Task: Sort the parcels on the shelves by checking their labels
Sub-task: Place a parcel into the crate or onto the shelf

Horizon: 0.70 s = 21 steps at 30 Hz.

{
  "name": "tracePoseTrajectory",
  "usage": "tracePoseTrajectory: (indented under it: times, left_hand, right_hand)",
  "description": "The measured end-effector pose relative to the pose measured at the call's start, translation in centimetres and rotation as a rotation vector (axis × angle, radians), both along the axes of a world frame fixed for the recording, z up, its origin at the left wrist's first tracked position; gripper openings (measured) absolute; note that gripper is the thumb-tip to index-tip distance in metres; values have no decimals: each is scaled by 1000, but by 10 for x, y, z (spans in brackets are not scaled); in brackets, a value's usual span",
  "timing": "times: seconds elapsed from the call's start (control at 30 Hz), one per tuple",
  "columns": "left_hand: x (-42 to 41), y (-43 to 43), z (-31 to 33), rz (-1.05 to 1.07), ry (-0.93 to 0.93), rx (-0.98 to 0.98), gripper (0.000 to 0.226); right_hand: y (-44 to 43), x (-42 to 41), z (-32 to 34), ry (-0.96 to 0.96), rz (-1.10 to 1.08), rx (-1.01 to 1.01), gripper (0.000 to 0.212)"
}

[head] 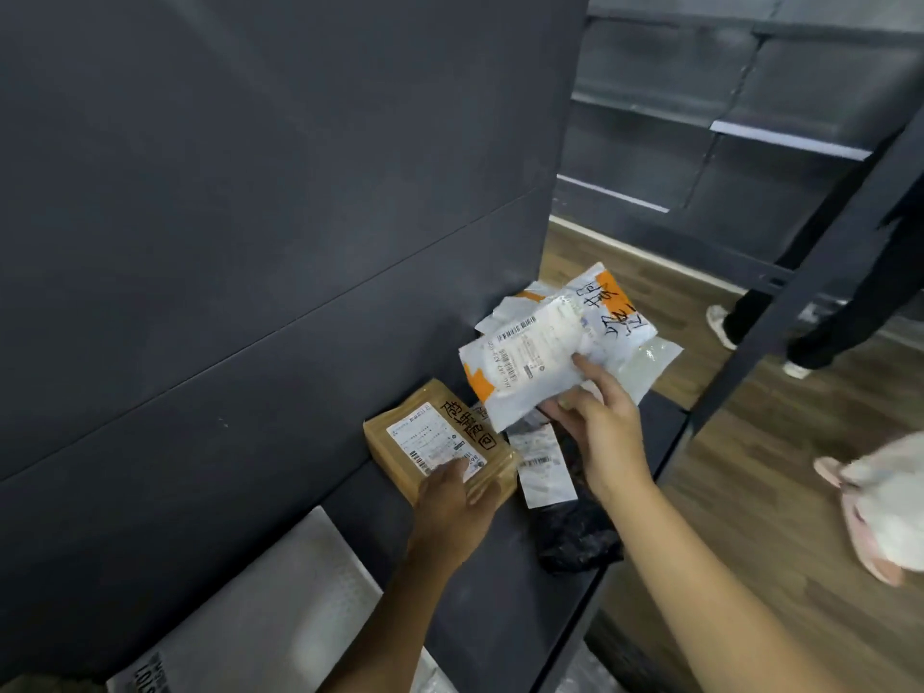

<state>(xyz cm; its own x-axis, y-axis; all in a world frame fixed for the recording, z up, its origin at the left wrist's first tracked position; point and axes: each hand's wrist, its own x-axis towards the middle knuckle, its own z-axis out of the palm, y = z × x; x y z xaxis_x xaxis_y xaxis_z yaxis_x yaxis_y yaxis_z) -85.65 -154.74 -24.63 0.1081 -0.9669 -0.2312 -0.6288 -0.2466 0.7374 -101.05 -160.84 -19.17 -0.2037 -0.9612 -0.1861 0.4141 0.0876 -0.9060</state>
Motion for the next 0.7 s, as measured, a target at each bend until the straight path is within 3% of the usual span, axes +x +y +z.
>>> tracePoseTrajectory:
  times: [0.13,0.3,0.37,0.53,0.7]
  left_hand:
    - [-24,23,60,173,580,16,16]
    - [-25,54,102,483,1236,-86,16]
    - [-18,71,118,528,1289,-150,18]
    - [6,112,150,558,1184,-331,23]
    - [21,150,178,558,1024,-433,16]
  right_hand:
    - [46,5,26,-177,84,-69,31]
    - [107,5,47,-228,237,-109,35]
    - [132,2,50,-147,325,-130,33]
    - [177,-24,51,176,583,-136,31]
    - [187,-62,72,181,301,-172,22]
